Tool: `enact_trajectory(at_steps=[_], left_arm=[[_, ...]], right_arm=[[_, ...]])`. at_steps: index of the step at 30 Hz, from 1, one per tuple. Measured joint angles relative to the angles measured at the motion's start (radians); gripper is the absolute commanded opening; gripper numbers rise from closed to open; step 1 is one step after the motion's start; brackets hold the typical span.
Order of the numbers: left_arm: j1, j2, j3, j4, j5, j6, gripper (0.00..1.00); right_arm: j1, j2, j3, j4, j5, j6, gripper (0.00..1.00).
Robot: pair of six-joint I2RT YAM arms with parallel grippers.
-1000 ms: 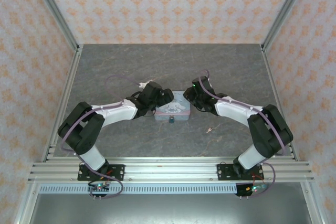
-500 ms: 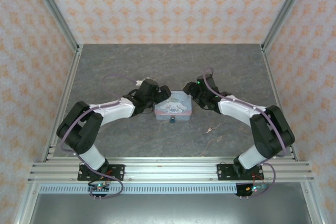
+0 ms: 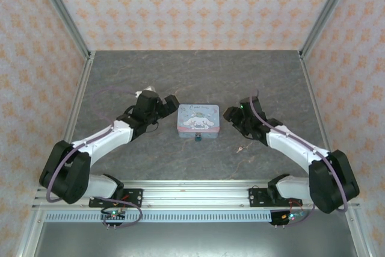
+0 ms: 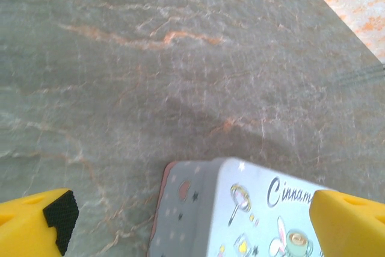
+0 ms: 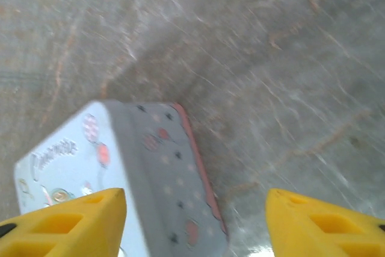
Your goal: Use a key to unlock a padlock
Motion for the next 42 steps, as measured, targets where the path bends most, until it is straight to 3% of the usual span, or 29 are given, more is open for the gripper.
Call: enact_trajectory(at_steps=[7, 14, 34, 38, 42], left_arm=[[-0.029, -0.047, -0.039, -0.043, 0.045, -0.011, 1.00], [-0.053, -0.031, -0.039, -0.038, 0.087, -0.038, 1.00], [-0.066, 0.185, 0.040, 0.087, 0.142, -0.098, 1.00], [-0.066, 0.201, 0.055, 0.092, 0.141, -0.098, 1.00], [-0.063, 0.213, 0.068, 0.088, 0.130, -0.092, 1.00]], right_arm=[[0.111, -0.109, -0.087, 0.009, -0.009, 0.089, 0.48], [0.195, -0.111, -0.115, 0.077, 0.003, 0.193, 0.47], [0.204, 0.094, -0.002, 0.175, 0.009, 0.223, 0.41], [0.204, 0.106, 0.005, 0.187, 0.005, 0.215, 0.55], [0.197, 0.100, 0.005, 0.178, -0.001, 0.198, 0.80]])
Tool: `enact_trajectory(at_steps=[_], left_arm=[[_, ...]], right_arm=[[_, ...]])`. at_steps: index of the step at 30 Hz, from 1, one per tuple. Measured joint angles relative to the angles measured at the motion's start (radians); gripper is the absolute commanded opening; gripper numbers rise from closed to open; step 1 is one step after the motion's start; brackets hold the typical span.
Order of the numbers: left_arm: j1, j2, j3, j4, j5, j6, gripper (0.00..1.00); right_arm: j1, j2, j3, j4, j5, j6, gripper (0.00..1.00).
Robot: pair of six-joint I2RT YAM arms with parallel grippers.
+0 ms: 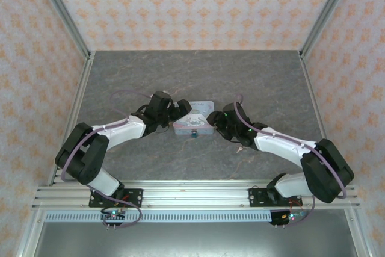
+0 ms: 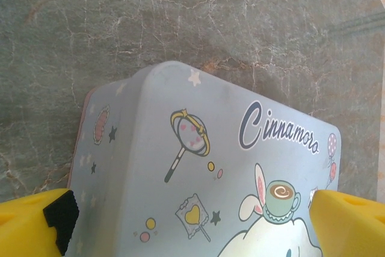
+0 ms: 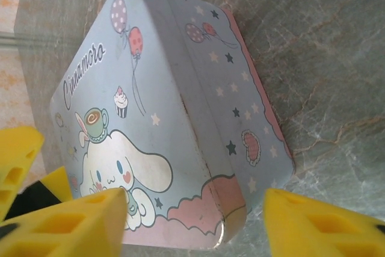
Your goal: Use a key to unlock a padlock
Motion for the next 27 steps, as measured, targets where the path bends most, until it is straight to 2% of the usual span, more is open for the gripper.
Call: enact_trajectory(at_steps=[2, 6, 11, 15, 18, 22, 24, 27], left_arm=[[0.012, 0.000, 0.001, -0.002, -0.002, 0.005, 1.00], [0.059, -0.031, 0.001, -0.023, -0.012, 0.014, 1.00], [0.076, -0.133, 0.002, -0.059, -0.024, 0.042, 1.00], [0.076, -0.175, 0.050, -0.148, -0.027, 0.058, 1.00], [0.076, -0.190, 0.061, -0.177, -0.026, 0.043, 1.00], [0.074, -0.211, 0.039, -0.188, -0.020, -0.018, 1.00], [0.066, -0.216, 0.036, -0.203, -0.021, -0.041, 1.00], [0.047, -0.217, 0.036, -0.214, -0.023, -0.061, 1.00]], right_arm=[[-0.013, -0.035, 0.000, -0.038, 0.006, -0.019, 1.00], [-0.055, -0.179, 0.012, -0.155, 0.050, -0.083, 0.99], [-0.107, -0.274, 0.080, -0.261, 0.098, -0.190, 0.99], [-0.167, -0.298, 0.085, -0.307, 0.069, -0.232, 0.75], [-0.190, -0.266, 0.086, -0.374, 0.040, -0.222, 0.62], [-0.190, -0.226, 0.075, -0.441, -0.007, -0.161, 0.52], [-0.190, -0.243, 0.055, -0.462, -0.006, -0.114, 0.46], [-0.189, -0.309, -0.007, -0.482, 0.015, -0.010, 0.43]])
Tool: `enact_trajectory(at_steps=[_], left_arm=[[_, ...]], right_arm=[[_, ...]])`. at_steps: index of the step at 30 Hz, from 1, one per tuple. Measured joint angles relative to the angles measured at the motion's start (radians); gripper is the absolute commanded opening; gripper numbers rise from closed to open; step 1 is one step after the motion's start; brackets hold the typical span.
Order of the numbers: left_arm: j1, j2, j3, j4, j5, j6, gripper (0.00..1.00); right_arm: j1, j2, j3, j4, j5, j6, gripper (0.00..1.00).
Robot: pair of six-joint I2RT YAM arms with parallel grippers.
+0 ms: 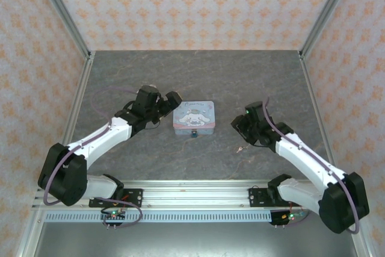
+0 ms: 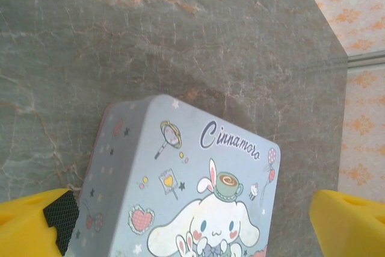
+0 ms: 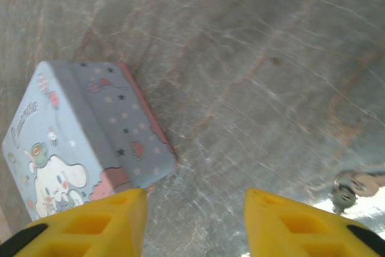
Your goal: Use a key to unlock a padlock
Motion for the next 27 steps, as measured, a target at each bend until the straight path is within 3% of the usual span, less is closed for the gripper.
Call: enact_trajectory(at_steps=[10, 27], left_arm=[[-0.047, 0.008, 0.000, -0.005, 0.001, -0.035, 1.00], [-0.074, 0.081, -0.007, 0.085, 0.047, -0.048, 1.00]], right_arm=[[0.021, -0.094, -0.119, -0.106, 0.091, 0.264, 0.43], [0.075, 0.060, -0.171, -0.050, 0.174, 0.450, 0.38]])
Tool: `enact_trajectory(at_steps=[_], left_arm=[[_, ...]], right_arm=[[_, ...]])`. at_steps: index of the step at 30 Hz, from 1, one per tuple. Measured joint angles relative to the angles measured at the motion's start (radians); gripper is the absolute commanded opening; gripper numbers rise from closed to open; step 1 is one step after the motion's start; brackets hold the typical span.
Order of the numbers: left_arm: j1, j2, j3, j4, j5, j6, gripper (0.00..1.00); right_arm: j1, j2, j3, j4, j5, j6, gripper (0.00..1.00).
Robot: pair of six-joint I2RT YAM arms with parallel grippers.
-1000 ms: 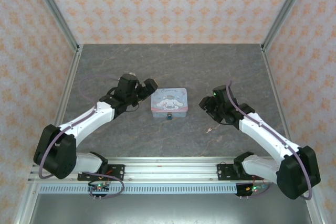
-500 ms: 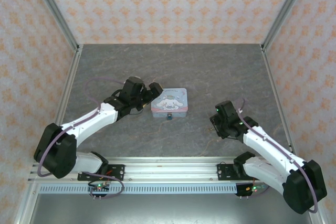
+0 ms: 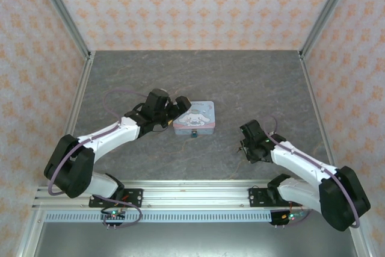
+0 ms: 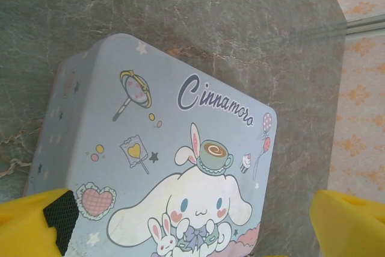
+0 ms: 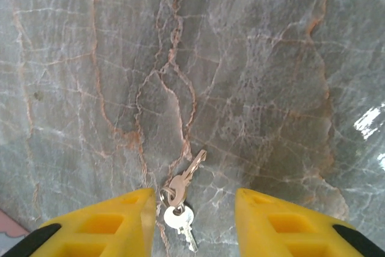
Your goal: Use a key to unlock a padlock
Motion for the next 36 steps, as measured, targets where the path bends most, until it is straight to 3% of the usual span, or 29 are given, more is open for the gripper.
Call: enact_trajectory(at_steps=[23, 28, 36], left_arm=[[0.000, 0.043, -0.013, 0.098, 0.056, -0.003, 1.00], [0.000, 0.027, -0.018, 0.081, 0.042, 0.000, 1.00], [0.017, -0.128, -0.044, -0.079, -0.051, 0.009, 1.00]], right_arm=[[0.000, 0.157, 0.059, 0.043, 0.018, 0.005, 0.27], [0.000, 0.171, 0.066, 0.030, 0.020, -0.001, 0.20], [0.002, 0.185, 0.074, 0.012, 0.018, -0.027, 0.00]])
